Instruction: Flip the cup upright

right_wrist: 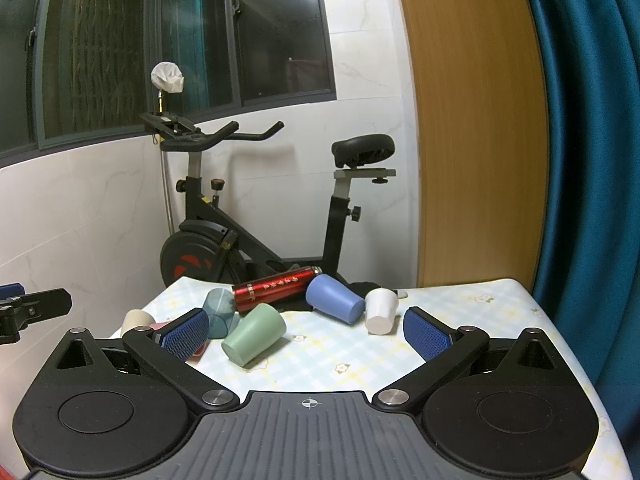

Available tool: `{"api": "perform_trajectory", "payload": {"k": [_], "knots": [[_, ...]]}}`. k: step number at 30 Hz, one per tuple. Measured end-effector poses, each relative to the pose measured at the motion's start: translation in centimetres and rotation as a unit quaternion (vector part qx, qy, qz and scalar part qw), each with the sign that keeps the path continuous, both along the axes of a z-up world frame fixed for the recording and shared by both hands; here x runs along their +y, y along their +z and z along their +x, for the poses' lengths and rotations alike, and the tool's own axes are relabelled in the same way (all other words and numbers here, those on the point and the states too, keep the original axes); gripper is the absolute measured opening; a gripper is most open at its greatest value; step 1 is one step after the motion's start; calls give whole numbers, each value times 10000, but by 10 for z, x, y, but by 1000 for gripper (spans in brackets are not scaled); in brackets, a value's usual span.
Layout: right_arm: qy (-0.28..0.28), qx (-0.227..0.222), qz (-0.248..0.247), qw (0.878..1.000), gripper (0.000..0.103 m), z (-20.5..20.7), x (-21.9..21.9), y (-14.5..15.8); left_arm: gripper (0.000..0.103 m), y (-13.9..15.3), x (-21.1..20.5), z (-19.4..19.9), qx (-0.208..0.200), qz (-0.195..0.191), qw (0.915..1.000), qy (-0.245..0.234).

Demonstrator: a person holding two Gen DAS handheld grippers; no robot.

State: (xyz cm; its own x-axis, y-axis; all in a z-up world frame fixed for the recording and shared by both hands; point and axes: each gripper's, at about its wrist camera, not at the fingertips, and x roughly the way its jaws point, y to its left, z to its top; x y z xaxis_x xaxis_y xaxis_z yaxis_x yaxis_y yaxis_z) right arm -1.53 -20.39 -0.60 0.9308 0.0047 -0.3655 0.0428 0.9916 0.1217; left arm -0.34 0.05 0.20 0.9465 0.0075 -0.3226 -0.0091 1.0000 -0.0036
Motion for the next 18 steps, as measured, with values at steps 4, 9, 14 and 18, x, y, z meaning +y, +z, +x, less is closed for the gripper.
{"api": "perform_trajectory", "payload": {"k": [4, 9, 14, 18], "knots": [[-1, 2, 1, 10000, 103, 0, 0, 0, 103, 0, 0, 0, 3, 1, 10000, 2], [0, 1, 3, 10000, 103, 0, 0, 0, 103, 0, 0, 0, 3, 1, 10000, 2], [1, 14, 6, 10000, 103, 0, 0, -1, 103, -1, 1, 1, 27, -4, 10000, 26], [23, 82, 38, 10000, 103, 2, 0, -6, 103, -3, 6, 4, 116, -41, 9999, 116]]}}
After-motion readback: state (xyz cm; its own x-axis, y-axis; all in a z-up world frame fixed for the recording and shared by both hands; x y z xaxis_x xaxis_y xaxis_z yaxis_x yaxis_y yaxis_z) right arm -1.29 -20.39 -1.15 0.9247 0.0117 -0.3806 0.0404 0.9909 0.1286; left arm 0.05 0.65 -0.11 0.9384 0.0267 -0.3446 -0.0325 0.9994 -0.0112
